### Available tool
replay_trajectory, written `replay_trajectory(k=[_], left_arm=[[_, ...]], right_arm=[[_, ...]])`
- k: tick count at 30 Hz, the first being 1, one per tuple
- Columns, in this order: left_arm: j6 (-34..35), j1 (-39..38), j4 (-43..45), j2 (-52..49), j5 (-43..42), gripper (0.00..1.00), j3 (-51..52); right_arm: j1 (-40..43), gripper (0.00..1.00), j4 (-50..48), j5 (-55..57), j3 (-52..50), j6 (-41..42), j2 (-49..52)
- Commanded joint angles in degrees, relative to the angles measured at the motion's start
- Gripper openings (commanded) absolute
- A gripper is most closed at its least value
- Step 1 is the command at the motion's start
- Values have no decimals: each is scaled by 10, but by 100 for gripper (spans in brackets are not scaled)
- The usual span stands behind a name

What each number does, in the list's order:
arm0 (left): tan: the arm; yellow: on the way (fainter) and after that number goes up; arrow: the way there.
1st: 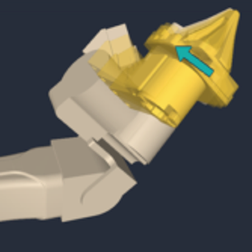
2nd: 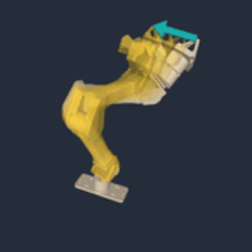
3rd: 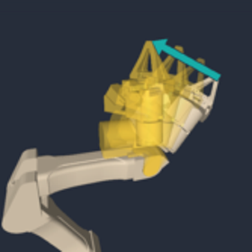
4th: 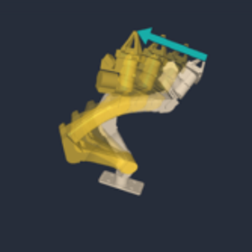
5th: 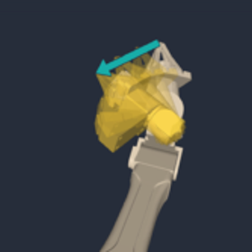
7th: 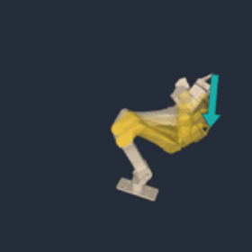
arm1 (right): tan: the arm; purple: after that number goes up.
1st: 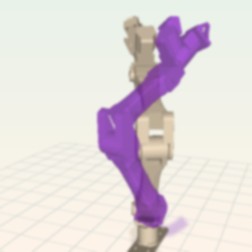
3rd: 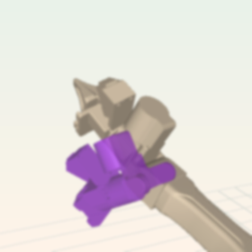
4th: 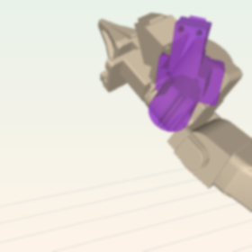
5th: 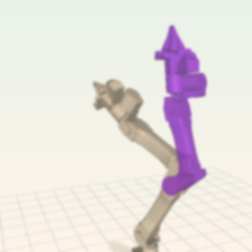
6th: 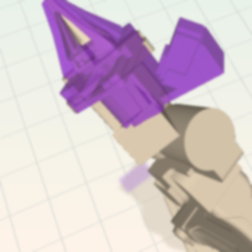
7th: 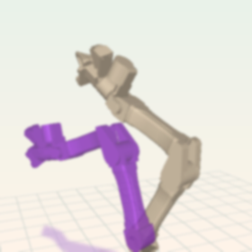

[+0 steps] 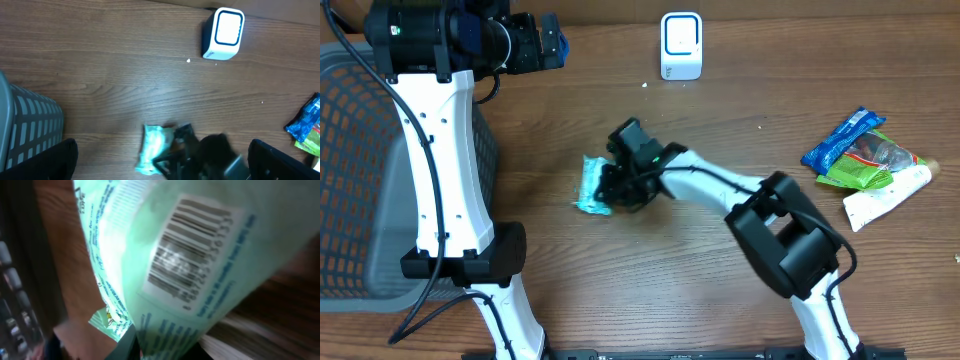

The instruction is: Scan the item barcode

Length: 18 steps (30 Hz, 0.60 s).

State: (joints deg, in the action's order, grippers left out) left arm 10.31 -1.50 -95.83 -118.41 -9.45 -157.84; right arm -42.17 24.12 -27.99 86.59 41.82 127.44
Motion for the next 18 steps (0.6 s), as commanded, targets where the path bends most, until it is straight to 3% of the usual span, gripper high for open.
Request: replay_trajectory(k=[1,2,4,6,8,9,13,18], left_arm=[[-7,-4,0,10,-5,100,0],[-7,-4,0,10,-5,100,0],[-7,-4,0,10,-5,100,0],[-7,-4,0,10,-5,100,0],[-7,-4,0,10,-5,100,0],[-7,-4,0,10,-5,100,0],[-7,-4,0,10,-5,100,0],[-7,-4,0,10,-5,100,0]], right_arm=[[73,17,92,-33,-10,-221,-19],[98,17,142,-38,4,-361,-24],[118,25,196,-20,21,-490,-24],[137,45,230,39,35,-553,-24],[156,67,253,65,54,-553,-24],[166,74,271,57,72,-542,-24],[195,77,318,-7,128,-425,-24],[210,78,348,-80,126,-154,-23]])
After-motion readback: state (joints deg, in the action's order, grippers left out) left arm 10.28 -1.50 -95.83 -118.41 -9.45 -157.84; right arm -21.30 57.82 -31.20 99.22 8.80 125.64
